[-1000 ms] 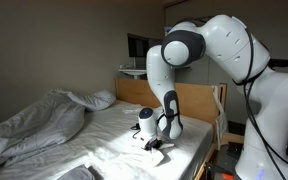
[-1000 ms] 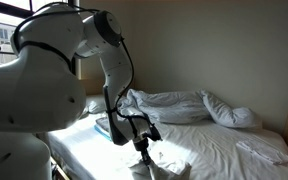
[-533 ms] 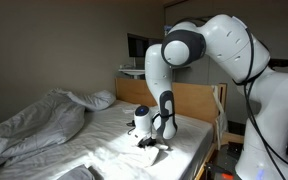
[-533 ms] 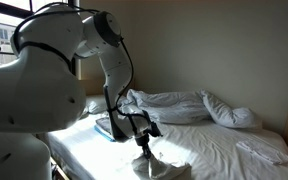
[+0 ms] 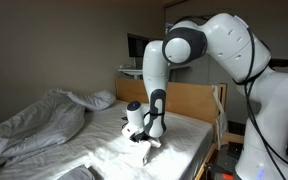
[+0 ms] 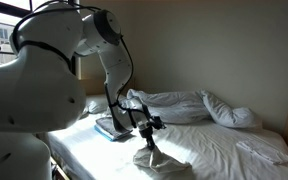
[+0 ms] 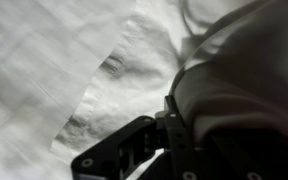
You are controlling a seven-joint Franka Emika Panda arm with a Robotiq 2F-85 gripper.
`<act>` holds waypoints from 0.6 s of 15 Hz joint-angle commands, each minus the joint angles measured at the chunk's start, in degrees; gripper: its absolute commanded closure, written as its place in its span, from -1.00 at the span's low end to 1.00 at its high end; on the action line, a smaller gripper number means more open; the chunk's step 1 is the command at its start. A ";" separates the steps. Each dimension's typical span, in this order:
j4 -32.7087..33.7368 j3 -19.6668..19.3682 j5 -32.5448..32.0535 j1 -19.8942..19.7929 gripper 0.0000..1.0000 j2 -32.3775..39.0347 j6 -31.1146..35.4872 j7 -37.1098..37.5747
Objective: Fold the left white towel in half
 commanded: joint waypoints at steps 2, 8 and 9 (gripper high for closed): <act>0.03 -0.39 8.53 1.09 0.84 0.66 -0.86 -5.97; -0.77 -1.72 9.21 2.41 0.84 0.79 0.05 -5.92; -1.16 -2.14 9.11 2.76 0.84 0.75 0.26 -5.75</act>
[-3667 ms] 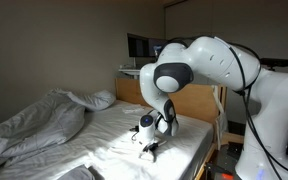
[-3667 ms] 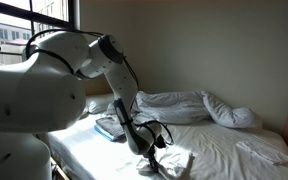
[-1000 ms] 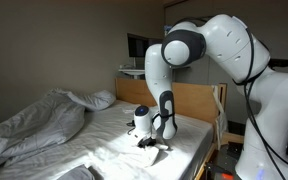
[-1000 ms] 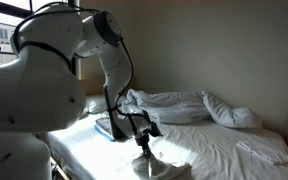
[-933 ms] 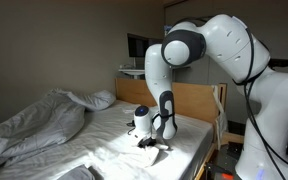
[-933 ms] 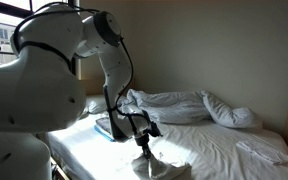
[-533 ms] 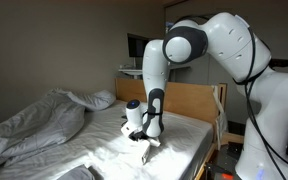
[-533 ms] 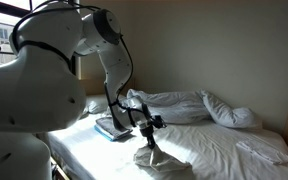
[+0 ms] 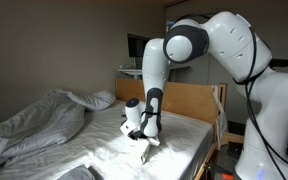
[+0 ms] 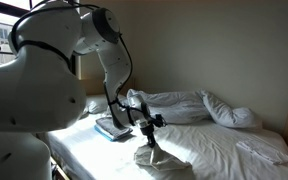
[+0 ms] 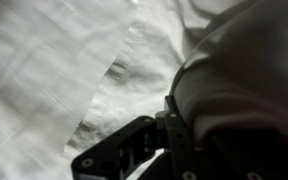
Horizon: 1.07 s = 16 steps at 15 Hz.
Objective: Fold the left white towel in half
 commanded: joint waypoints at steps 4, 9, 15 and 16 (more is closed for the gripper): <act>-0.39 -2.82 1.55 3.70 0.84 -0.42 0.71 3.36; 4.23 -2.48 4.13 5.04 0.83 -1.36 -3.97 7.67; 12.39 -3.11 8.54 7.16 0.84 -6.39 -15.59 9.86; 13.62 -3.37 9.11 7.55 0.84 -7.53 -17.20 10.21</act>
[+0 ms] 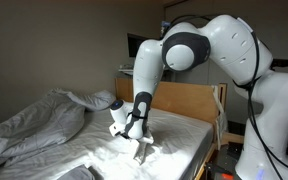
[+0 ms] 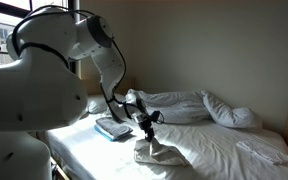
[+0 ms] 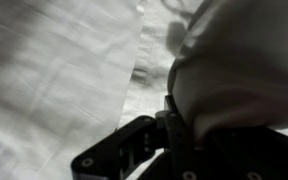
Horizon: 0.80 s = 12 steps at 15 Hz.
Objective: Fold the left white towel in half
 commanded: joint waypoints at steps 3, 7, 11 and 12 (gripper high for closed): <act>6.93 -2.47 4.46 3.15 0.85 -7.13 -5.90 4.82; 12.26 -4.79 6.09 5.92 0.85 -13.46 -8.70 13.30; 18.02 -5.90 6.72 7.03 0.85 -18.32 -14.05 19.94; 19.23 -6.08 6.95 7.18 0.85 -19.09 -15.47 20.99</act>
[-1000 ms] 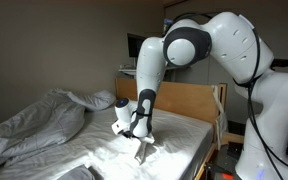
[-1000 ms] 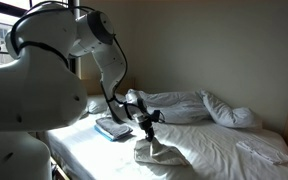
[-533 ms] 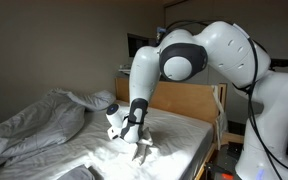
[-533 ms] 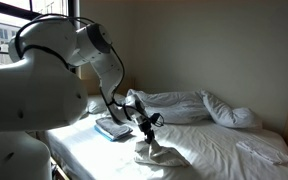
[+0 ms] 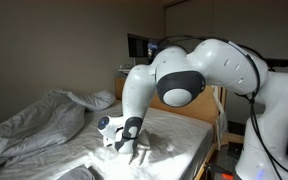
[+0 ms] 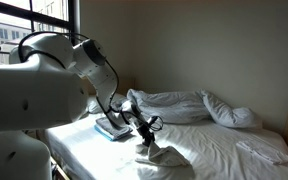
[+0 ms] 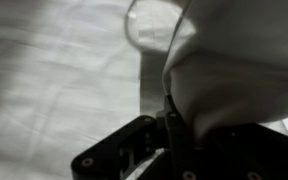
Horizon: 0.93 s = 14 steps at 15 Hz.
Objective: Fold the left white towel in half
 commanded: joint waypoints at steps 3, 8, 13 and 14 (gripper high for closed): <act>7.44 -1.90 2.63 1.04 0.85 -5.16 -7.08 5.60; 12.02 -2.44 3.53 1.09 0.09 -7.45 -11.63 7.27; 14.63 -3.67 4.18 1.22 -0.54 -8.48 -11.75 7.56; 14.75 -4.09 4.12 1.32 -0.68 -8.52 -11.00 7.75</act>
